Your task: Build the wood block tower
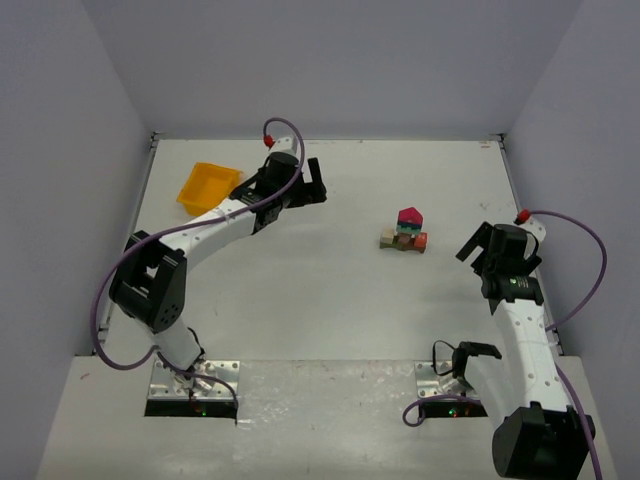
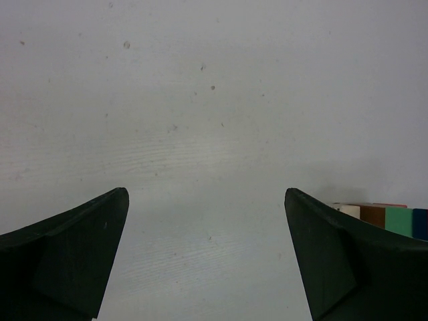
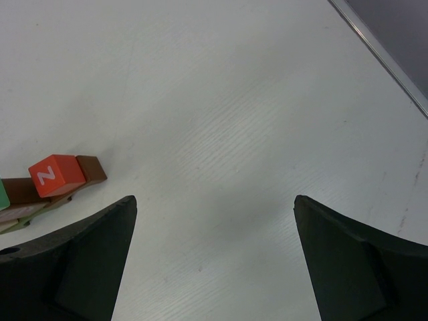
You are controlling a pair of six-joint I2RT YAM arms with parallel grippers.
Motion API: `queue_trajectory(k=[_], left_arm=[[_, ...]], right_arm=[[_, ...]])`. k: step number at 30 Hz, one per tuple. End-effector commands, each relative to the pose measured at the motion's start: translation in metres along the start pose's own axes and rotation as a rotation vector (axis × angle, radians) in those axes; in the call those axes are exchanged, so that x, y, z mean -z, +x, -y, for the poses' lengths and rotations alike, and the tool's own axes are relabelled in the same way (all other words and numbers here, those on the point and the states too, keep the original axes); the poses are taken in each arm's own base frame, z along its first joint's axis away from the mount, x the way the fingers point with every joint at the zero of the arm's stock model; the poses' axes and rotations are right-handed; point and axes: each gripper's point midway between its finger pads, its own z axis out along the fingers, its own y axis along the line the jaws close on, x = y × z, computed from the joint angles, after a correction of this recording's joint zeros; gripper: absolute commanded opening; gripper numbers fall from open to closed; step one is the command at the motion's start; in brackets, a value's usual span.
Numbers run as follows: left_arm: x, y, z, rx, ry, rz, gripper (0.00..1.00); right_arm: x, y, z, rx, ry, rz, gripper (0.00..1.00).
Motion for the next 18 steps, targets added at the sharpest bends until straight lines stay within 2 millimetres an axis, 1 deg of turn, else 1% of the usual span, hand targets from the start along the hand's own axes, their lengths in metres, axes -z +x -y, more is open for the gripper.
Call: queue_trajectory(k=[1, 3, 6, 13, 18], left_arm=[[0.008, -0.017, 0.006, 0.025, 0.003, 0.045, 1.00], [0.011, -0.018, 0.000, 0.026, -0.020, 0.060, 1.00], [0.016, -0.020, -0.002, 0.027, -0.026, 0.074, 1.00], [0.024, -0.018, -0.012, 0.022, -0.050, 0.088, 1.00], [0.030, -0.013, -0.020, 0.015, -0.072, 0.090, 1.00]], right_arm=[[0.001, -0.006, 0.003, -0.030, 0.024, 0.019, 0.99], [0.001, -0.007, 0.004, -0.038, 0.031, 0.021, 0.99], [0.003, -0.010, 0.006, -0.058, 0.047, 0.028, 0.99], [0.007, -0.019, 0.010, -0.137, 0.082, 0.071, 0.99], [0.009, -0.020, 0.011, -0.164, 0.079, 0.096, 0.99]])
